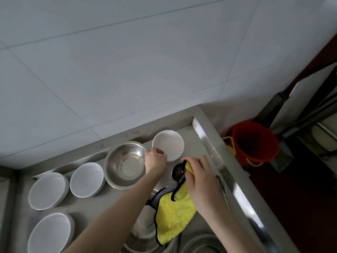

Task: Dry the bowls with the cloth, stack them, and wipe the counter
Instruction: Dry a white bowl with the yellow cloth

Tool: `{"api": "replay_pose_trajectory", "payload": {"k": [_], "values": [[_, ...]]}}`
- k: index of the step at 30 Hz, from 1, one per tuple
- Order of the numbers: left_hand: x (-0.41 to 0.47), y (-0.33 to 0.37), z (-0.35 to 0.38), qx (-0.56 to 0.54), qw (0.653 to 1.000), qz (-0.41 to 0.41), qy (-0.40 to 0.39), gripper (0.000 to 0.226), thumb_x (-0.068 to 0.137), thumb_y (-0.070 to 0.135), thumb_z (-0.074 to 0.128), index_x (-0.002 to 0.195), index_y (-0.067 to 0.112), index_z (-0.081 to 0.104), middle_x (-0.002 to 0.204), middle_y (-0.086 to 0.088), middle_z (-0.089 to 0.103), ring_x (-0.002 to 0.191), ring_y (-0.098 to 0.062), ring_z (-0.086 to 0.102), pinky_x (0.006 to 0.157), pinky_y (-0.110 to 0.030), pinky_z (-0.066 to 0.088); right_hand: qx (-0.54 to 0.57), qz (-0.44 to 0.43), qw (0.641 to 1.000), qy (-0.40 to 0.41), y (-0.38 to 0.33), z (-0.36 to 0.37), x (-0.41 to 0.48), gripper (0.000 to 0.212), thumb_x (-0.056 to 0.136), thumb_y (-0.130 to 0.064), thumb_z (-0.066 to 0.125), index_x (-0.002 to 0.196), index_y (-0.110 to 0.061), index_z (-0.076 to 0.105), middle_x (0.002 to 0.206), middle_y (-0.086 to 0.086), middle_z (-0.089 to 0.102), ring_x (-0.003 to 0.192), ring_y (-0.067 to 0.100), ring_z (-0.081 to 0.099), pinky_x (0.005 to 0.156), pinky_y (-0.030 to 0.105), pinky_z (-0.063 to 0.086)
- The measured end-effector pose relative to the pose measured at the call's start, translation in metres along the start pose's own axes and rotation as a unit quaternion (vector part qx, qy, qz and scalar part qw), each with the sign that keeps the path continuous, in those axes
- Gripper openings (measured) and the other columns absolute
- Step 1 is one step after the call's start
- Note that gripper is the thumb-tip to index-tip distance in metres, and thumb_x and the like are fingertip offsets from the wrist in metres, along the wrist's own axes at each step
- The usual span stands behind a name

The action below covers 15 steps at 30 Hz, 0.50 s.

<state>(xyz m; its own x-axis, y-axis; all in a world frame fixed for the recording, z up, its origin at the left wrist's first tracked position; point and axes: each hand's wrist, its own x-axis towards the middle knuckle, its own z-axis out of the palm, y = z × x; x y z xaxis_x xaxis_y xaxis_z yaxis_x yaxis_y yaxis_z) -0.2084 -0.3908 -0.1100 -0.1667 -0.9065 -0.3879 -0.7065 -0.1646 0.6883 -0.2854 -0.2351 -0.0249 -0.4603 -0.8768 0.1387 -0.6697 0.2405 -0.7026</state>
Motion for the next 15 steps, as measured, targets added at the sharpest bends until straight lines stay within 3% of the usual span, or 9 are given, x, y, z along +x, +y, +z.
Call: {"api": "replay_pose_trajectory", "payload": {"k": [5, 8, 10, 13, 15], "values": [[-0.028, -0.001, -0.047, -0.053, 0.998, 0.036, -0.004, 0.017, 0.089, 0.007, 0.051, 0.100, 0.020, 0.051, 0.118, -0.006, 0.042, 0.071, -0.032, 0.067, 0.047, -0.029, 0.056, 0.012, -0.019, 1.000, 0.018, -0.020, 0.003, -0.012, 0.027, 0.091, -0.008, 0.052, 0.116, -0.017, 0.057, 0.103, -0.005, 0.046, 0.081, 0.012, 0.055, 0.064, 0.029, 0.051], [-0.054, -0.007, -0.082, -0.133, 0.990, 0.053, -0.013, 0.038, 0.086, 0.000, 0.051, 0.109, 0.030, 0.044, 0.119, -0.008, 0.042, 0.082, -0.034, 0.063, 0.048, -0.038, 0.058, 0.022, -0.054, 0.998, 0.011, -0.042, 0.006, -0.018, 0.029, 0.094, -0.018, 0.042, 0.118, -0.016, 0.057, 0.104, -0.006, 0.045, 0.079, 0.007, 0.052, 0.062, 0.023, 0.048], [-0.074, -0.014, -0.106, -0.202, 0.977, 0.057, -0.025, 0.055, 0.085, -0.005, 0.051, 0.122, 0.034, 0.039, 0.120, -0.005, 0.043, 0.097, -0.030, 0.056, 0.049, -0.035, 0.058, 0.019, -0.075, 0.997, 0.010, -0.061, 0.005, -0.023, 0.030, 0.096, -0.022, 0.040, 0.120, -0.017, 0.057, 0.105, -0.009, 0.046, 0.079, 0.002, 0.050, 0.064, 0.015, 0.044], [-0.110, -0.024, -0.142, -0.305, 0.949, 0.051, -0.067, 0.067, 0.084, -0.013, 0.049, 0.134, 0.030, 0.037, 0.115, 0.005, 0.045, 0.100, -0.018, 0.052, 0.054, -0.033, 0.058, 0.015, -0.098, 0.995, 0.033, -0.086, 0.003, -0.032, 0.029, 0.093, -0.010, 0.053, 0.121, -0.018, 0.059, 0.102, -0.007, 0.049, 0.079, 0.003, 0.052, 0.066, 0.016, 0.046], [-0.131, -0.035, -0.162, -0.371, 0.923, 0.014, -0.101, 0.063, 0.084, -0.015, 0.047, 0.133, 0.025, 0.041, 0.118, -0.007, 0.048, 0.100, -0.027, 0.058, 0.058, -0.035, 0.059, 0.018, -0.118, 0.991, 0.060, -0.103, 0.003, -0.037, 0.034, 0.089, -0.004, 0.059, 0.121, -0.017, 0.061, 0.097, -0.005, 0.050, 0.076, 0.003, 0.052, 0.068, 0.011, 0.044]]}}
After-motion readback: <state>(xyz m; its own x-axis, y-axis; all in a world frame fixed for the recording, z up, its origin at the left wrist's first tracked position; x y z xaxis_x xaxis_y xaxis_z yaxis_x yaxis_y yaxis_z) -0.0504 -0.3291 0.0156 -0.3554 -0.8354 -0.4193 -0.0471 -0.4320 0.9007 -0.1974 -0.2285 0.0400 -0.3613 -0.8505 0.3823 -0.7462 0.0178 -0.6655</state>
